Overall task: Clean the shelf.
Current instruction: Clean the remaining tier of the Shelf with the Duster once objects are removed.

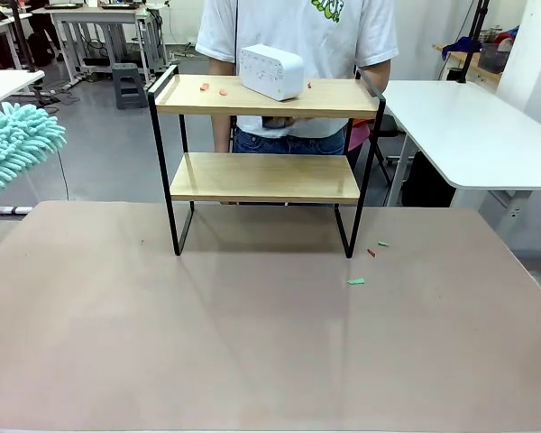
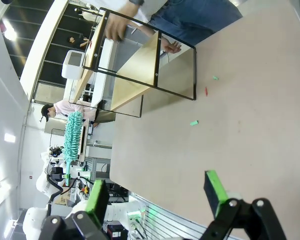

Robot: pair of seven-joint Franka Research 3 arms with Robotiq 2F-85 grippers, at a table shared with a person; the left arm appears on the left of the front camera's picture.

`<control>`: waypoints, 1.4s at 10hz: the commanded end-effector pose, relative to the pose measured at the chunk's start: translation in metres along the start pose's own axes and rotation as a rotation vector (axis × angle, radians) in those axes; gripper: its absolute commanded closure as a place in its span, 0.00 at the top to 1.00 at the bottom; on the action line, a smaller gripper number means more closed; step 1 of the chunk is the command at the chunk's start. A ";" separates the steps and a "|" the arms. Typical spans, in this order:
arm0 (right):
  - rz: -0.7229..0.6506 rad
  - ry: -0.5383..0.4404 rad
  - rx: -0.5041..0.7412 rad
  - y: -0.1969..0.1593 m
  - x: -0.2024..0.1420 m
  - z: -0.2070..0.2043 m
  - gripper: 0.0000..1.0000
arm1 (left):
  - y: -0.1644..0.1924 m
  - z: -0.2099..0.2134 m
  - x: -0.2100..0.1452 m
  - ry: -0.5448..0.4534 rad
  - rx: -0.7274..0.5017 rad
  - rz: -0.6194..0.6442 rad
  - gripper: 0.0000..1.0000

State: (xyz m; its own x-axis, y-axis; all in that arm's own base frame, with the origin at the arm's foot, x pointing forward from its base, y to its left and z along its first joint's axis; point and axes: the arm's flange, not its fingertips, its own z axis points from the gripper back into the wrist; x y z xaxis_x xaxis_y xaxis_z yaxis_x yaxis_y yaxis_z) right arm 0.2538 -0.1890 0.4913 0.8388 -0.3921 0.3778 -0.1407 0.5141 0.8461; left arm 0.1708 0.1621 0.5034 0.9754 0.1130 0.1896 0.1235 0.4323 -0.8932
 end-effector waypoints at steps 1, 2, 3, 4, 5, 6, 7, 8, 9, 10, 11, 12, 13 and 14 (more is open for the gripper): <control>0.024 -0.015 0.017 0.001 0.003 0.000 1.00 | 0.002 0.002 0.002 0.004 -0.005 -0.021 0.13; 0.024 -0.015 0.017 0.001 0.003 0.000 1.00 | 0.002 0.002 0.002 0.004 -0.005 -0.021 0.13; 0.024 -0.015 0.017 0.001 0.003 0.000 1.00 | 0.002 0.002 0.002 0.004 -0.005 -0.021 0.13; 0.024 -0.015 0.017 0.001 0.003 0.000 1.00 | 0.002 0.002 0.002 0.004 -0.005 -0.021 0.13; 0.024 -0.015 0.017 0.001 0.003 0.000 1.00 | 0.002 0.002 0.002 0.004 -0.005 -0.021 0.13; 0.024 -0.015 0.017 0.001 0.003 0.000 1.00 | 0.002 0.002 0.002 0.004 -0.005 -0.021 0.13; 0.024 -0.015 0.017 0.001 0.003 0.000 1.00 | 0.002 0.002 0.002 0.004 -0.005 -0.021 0.13; 0.024 -0.015 0.017 0.001 0.003 0.000 1.00 | 0.002 0.002 0.002 0.004 -0.005 -0.021 0.13; 0.024 -0.015 0.017 0.001 0.003 0.000 1.00 | 0.002 0.002 0.002 0.004 -0.005 -0.021 0.13; 0.024 -0.015 0.017 0.001 0.003 0.000 1.00 | 0.002 0.002 0.002 0.004 -0.005 -0.021 0.13; 0.024 -0.015 0.017 0.001 0.003 0.000 1.00 | 0.002 0.002 0.002 0.004 -0.005 -0.021 0.13; 0.024 -0.015 0.017 0.001 0.003 0.000 1.00 | 0.002 0.002 0.002 0.004 -0.005 -0.021 0.13; 0.024 -0.015 0.017 0.001 0.003 0.000 1.00 | 0.002 0.002 0.002 0.004 -0.005 -0.021 0.13; 0.024 -0.015 0.017 0.001 0.003 0.000 1.00 | 0.002 0.002 0.002 0.004 -0.005 -0.021 0.13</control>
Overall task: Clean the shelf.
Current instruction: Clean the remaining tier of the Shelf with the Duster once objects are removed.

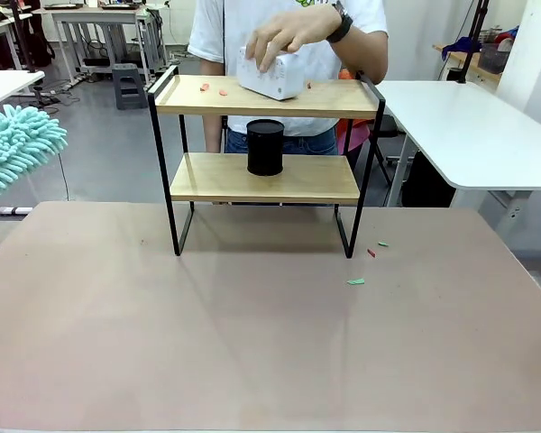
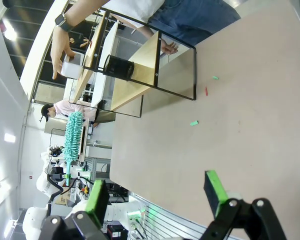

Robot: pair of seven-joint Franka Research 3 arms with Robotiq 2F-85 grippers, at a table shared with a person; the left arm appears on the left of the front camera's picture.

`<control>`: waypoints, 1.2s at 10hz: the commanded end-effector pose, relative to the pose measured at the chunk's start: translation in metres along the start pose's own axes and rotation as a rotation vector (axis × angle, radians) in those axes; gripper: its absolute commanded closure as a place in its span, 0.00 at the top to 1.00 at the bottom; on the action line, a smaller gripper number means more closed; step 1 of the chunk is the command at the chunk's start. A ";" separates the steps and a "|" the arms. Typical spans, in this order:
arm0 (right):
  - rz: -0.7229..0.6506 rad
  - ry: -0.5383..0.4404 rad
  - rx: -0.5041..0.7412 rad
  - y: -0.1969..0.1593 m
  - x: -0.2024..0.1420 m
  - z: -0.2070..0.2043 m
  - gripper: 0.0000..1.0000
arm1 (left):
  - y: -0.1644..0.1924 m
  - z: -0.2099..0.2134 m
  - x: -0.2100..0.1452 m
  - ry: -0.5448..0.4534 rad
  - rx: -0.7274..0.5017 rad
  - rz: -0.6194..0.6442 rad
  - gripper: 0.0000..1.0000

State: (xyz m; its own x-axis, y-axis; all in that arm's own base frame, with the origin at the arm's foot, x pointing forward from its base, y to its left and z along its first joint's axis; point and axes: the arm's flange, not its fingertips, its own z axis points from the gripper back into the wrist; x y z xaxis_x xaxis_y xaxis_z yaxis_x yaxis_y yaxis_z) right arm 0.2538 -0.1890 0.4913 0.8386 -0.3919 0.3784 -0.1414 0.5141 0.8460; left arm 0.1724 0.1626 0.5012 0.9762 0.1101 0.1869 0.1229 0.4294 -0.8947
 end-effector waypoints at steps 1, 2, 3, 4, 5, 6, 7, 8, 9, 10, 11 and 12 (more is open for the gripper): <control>0.024 -0.015 0.017 0.001 0.003 0.000 1.00 | -0.001 0.002 0.001 0.001 -0.002 -0.022 0.13; 0.024 -0.015 0.017 0.001 0.003 0.000 1.00 | -0.001 0.002 0.001 0.001 -0.002 -0.022 0.13; 0.024 -0.015 0.017 0.001 0.003 0.000 1.00 | -0.001 0.002 0.001 0.001 -0.002 -0.022 0.13; 0.024 -0.015 0.017 0.001 0.003 0.000 1.00 | 0.000 0.000 0.000 0.000 0.000 0.000 0.13; 0.024 -0.015 0.017 0.001 0.003 0.000 1.00 | -0.025 -0.002 0.018 -0.046 0.051 0.023 0.13; 0.024 -0.015 0.017 0.001 0.003 0.000 1.00 | -0.060 -0.005 0.036 -0.074 0.063 -0.003 0.13; 0.024 -0.015 0.017 0.001 0.003 0.000 1.00 | -0.102 -0.011 0.059 -0.110 0.075 -0.015 0.13; 0.024 -0.015 0.017 0.001 0.003 0.000 1.00 | -0.142 -0.027 0.082 -0.095 0.096 -0.043 0.13; 0.024 -0.015 0.017 0.001 0.003 0.000 1.00 | -0.171 -0.052 0.097 -0.082 0.139 -0.049 0.13; 0.024 -0.015 0.017 0.001 0.003 0.000 1.00 | -0.194 -0.083 0.110 -0.060 0.179 -0.052 0.13; 0.024 -0.015 0.017 0.001 0.003 0.000 1.00 | -0.212 -0.116 0.122 -0.073 0.224 -0.028 0.13; 0.024 -0.015 0.017 0.001 0.003 0.000 1.00 | -0.227 -0.141 0.124 -0.051 0.248 -0.022 0.13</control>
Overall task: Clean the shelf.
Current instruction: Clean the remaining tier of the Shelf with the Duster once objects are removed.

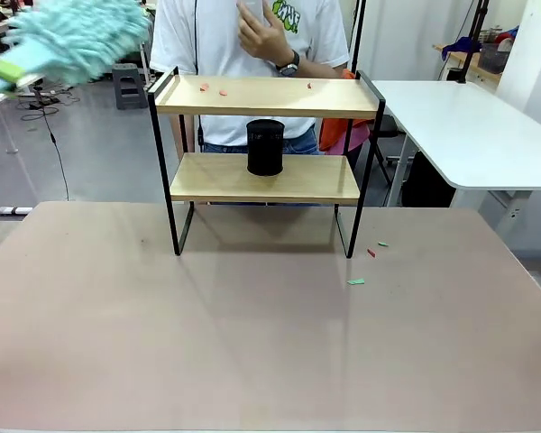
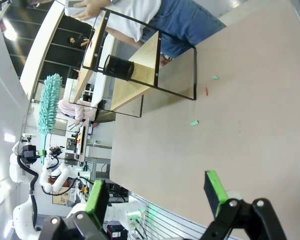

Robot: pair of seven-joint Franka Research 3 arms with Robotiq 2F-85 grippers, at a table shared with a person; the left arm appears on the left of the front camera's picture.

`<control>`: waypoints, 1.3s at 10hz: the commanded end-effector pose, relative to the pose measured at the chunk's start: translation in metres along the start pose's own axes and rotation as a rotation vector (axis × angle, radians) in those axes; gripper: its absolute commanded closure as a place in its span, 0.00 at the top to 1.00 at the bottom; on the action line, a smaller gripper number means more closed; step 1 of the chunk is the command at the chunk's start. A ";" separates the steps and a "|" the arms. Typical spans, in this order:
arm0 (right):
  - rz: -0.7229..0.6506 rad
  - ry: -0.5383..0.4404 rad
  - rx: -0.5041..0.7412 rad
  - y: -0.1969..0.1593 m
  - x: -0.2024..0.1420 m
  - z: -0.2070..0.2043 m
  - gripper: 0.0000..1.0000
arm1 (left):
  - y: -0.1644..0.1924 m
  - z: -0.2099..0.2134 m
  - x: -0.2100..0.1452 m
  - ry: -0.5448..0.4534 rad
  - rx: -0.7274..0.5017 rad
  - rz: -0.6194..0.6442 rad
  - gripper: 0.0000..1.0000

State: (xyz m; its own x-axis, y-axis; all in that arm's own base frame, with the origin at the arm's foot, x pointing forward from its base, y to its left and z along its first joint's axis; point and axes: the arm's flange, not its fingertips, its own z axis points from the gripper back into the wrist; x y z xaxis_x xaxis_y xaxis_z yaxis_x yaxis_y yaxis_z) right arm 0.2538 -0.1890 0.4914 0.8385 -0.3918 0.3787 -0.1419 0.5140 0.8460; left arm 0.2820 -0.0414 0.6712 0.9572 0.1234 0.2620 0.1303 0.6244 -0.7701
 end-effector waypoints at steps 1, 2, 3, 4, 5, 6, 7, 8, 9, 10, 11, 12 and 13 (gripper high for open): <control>0.023 -0.015 0.017 0.001 0.003 0.000 1.00 | 0.019 0.029 -0.009 -0.012 -0.046 -0.008 0.13; 0.023 -0.015 0.017 0.001 0.003 0.000 1.00 | 0.019 0.029 -0.009 -0.012 -0.046 -0.008 0.13; 0.023 -0.015 0.017 0.001 0.003 0.000 1.00 | 0.019 0.029 -0.009 -0.012 -0.046 -0.008 0.13; 0.023 -0.015 0.017 0.001 0.003 0.000 1.00 | 0.005 0.005 0.000 -0.001 -0.012 0.001 0.13; 0.023 -0.015 0.017 0.001 0.003 0.000 1.00 | -0.010 0.003 -0.006 -0.103 0.081 0.011 0.13; 0.023 -0.015 0.017 0.001 0.003 0.000 1.00 | -0.029 -0.007 0.001 -0.060 0.105 -0.023 0.13; 0.023 -0.015 0.017 0.001 0.003 0.000 1.00 | -0.044 -0.020 0.013 -0.074 0.167 -0.029 0.13; 0.023 -0.015 0.017 0.001 0.003 0.000 1.00 | -0.056 -0.036 0.029 -0.053 0.209 -0.011 0.13; 0.023 -0.015 0.017 0.001 0.003 0.000 1.00 | -0.066 -0.051 0.039 -0.003 0.242 -0.018 0.13; 0.023 -0.015 0.017 0.001 0.003 0.000 1.00 | -0.073 -0.065 0.049 0.000 0.258 -0.033 0.13; 0.023 -0.015 0.017 0.001 0.003 0.000 1.00 | -0.077 -0.076 0.058 0.006 0.293 -0.018 0.13; 0.023 -0.015 0.017 0.001 0.003 0.000 1.00 | -0.082 -0.089 0.069 0.016 0.331 -0.011 0.13; 0.023 -0.015 0.017 0.001 0.003 0.000 1.00 | -0.084 -0.098 0.078 0.025 0.358 -0.002 0.13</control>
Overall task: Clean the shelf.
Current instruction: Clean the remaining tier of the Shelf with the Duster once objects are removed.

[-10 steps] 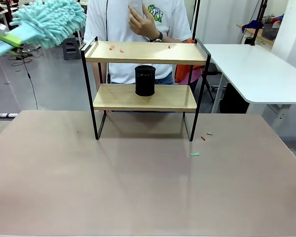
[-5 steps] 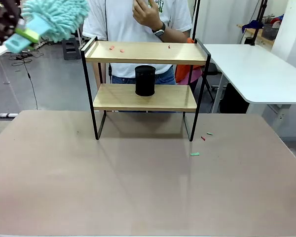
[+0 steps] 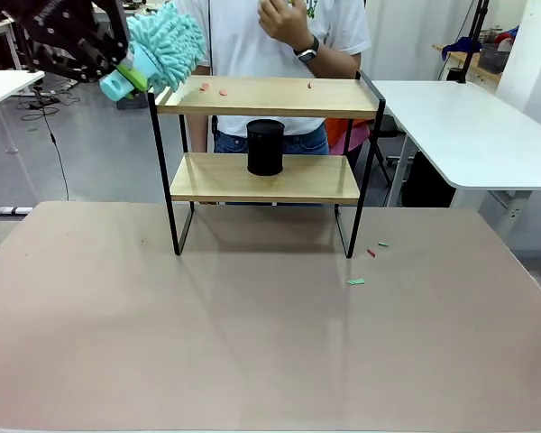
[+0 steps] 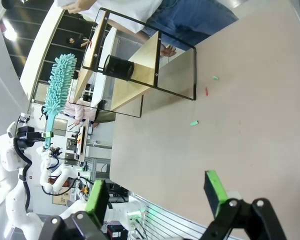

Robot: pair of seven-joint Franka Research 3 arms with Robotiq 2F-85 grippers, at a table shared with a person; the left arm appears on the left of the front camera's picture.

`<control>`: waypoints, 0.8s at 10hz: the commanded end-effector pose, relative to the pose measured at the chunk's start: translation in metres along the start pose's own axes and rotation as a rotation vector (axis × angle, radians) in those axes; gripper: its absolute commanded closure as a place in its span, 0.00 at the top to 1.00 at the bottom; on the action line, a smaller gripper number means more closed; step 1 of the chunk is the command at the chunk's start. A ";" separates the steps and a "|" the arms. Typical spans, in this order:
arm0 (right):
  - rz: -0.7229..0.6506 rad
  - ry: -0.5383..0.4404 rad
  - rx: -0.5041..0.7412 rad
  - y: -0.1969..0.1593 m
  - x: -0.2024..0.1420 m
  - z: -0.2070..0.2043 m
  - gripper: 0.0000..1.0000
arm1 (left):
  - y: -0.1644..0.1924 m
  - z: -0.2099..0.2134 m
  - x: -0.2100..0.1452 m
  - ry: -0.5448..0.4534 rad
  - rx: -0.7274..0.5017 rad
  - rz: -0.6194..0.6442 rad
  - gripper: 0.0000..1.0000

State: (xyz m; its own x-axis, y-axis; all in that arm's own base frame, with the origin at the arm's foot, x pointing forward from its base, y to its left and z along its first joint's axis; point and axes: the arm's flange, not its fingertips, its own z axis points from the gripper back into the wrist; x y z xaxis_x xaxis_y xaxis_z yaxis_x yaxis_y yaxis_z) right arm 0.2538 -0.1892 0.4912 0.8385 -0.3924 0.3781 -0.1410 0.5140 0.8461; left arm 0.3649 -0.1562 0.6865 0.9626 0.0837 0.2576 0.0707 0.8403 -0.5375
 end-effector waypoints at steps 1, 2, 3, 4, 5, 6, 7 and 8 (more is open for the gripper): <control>0.024 -0.015 0.017 0.001 0.003 0.000 1.00 | -0.013 0.000 0.016 0.002 0.066 0.040 0.13; 0.024 -0.015 0.017 0.001 0.003 0.000 1.00 | -0.015 -0.007 0.021 0.025 0.084 0.043 0.13; 0.024 -0.015 0.017 0.001 0.003 0.000 1.00 | -0.017 -0.014 0.023 0.041 0.098 0.040 0.13; 0.024 -0.015 0.017 0.001 0.003 0.000 1.00 | -0.021 -0.022 0.026 0.074 0.094 0.036 0.13; 0.024 -0.015 0.017 0.001 0.003 0.000 1.00 | -0.025 -0.030 0.030 0.085 0.099 0.034 0.13; 0.024 -0.015 0.017 0.001 0.003 0.000 1.00 | -0.032 -0.039 0.034 0.112 0.099 0.031 0.13; 0.024 -0.015 0.017 0.001 0.003 0.000 1.00 | -0.043 -0.051 0.036 0.138 0.094 0.019 0.13; 0.024 -0.015 0.017 0.001 0.003 0.000 1.00 | -0.055 -0.063 0.039 0.157 0.090 0.006 0.13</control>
State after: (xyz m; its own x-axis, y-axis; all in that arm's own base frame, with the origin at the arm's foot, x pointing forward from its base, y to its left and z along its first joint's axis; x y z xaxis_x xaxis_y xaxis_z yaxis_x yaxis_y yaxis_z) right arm 0.2537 -0.1894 0.4911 0.8385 -0.3928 0.3777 -0.1405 0.5139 0.8463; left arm 0.4096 -0.2198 0.6683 0.9895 0.0118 0.1438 0.0587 0.8773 -0.4764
